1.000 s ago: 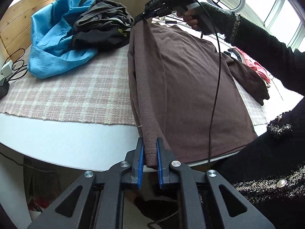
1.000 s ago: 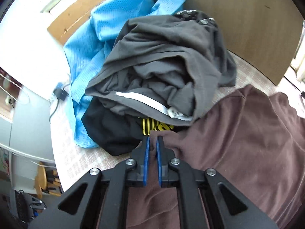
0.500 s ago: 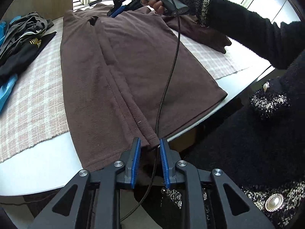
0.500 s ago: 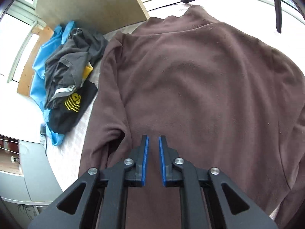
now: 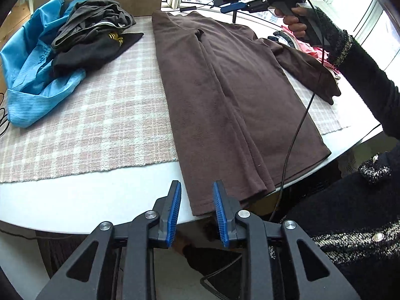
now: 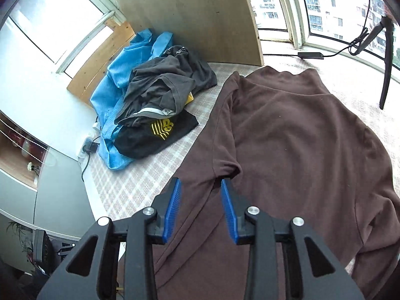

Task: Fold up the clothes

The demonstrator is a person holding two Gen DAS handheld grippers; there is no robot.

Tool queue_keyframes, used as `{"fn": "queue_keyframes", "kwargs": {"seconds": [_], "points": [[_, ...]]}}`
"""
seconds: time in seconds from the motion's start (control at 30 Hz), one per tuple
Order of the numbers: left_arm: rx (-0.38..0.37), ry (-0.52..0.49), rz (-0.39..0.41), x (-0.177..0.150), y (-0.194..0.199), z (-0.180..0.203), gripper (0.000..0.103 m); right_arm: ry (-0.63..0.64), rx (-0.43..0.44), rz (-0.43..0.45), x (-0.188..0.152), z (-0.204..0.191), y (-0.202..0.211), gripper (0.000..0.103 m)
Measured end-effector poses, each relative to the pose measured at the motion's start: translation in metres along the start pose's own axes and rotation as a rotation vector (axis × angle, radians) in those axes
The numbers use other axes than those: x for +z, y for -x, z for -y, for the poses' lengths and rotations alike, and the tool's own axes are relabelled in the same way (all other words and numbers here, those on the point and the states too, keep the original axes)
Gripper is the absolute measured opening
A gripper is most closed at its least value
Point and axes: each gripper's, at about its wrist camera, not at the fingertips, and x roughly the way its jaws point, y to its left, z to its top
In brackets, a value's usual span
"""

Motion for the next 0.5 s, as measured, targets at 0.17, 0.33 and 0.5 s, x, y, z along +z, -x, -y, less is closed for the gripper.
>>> {"fn": "queue_keyframes", "kwargs": {"seconds": [0.17,0.33,0.5], "points": [[-0.03,0.003,-0.023,0.011,-0.032,0.006,0.025,0.072,-0.014,-0.082,0.0,-0.011,-0.066,0.033],[-0.006,-0.066,-0.092,0.006,-0.043,0.021,0.025,0.036,-0.116,-0.214,-0.008,0.012,-0.089,0.033],[-0.018,-0.1,-0.004,0.038,-0.03,0.035,0.03,0.031,-0.093,-0.064,0.032,0.013,-0.056,0.038]]}}
